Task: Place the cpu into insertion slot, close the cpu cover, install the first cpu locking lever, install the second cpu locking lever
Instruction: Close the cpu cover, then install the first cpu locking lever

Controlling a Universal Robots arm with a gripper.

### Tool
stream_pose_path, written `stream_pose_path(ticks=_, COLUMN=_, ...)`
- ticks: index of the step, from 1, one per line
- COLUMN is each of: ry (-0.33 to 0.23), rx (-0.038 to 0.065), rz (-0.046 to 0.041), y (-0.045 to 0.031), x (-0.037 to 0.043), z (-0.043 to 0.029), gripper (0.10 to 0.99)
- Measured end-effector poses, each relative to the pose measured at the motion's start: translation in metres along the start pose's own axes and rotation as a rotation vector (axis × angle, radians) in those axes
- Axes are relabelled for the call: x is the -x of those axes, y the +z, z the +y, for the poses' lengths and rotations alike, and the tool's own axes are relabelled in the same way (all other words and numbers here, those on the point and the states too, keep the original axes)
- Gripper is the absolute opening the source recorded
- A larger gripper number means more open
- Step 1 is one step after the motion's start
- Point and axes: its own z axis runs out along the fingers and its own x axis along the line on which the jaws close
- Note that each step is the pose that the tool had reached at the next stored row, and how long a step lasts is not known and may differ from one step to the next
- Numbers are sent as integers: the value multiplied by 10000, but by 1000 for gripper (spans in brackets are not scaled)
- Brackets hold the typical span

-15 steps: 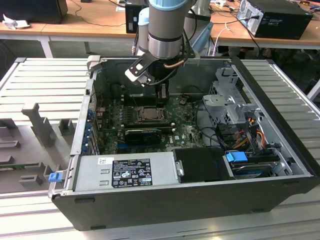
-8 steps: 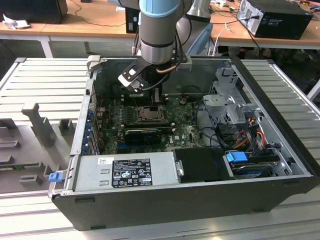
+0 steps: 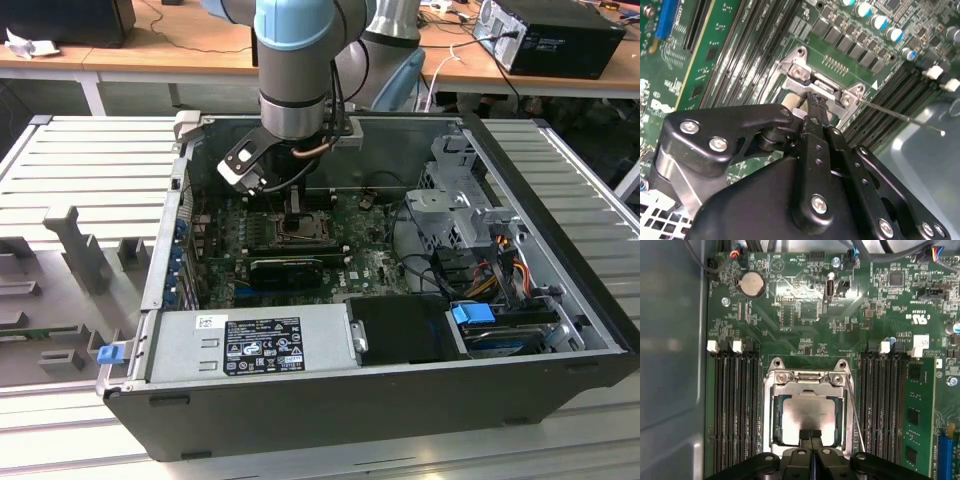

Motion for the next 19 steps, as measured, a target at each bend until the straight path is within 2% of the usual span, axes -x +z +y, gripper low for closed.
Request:
stream_pose_path(ticks=3, ry=0, rx=-2, rz=-4, y=15, x=1, z=-1, gripper=106)
stream_pose_path(ticks=5, ry=0, rx=0, rz=0, y=-44, x=-2, z=2, gripper=106)
stream_pose_path(ticks=6, ry=2, rx=-10, rz=3, y=-46, x=-2, z=31, gripper=106)
stream_pose_path(ticks=7, ry=2, rx=-51, rz=1, y=-46, x=0, z=105, gripper=106)
stream_pose_path(ticks=8, ry=3, rx=-61, rz=1, y=-45, x=1, z=146, gripper=106)
stream_pose_path(ticks=11, ry=3, rx=-67, rz=1, y=-44, x=2, z=205, gripper=106)
stream_pose_path(ticks=14, ry=3, rx=-70, rz=0, y=-44, x=2, z=239, gripper=106)
stream_pose_path(ticks=19, ry=3, rx=-70, rz=1, y=-61, x=2, z=248, gripper=106)
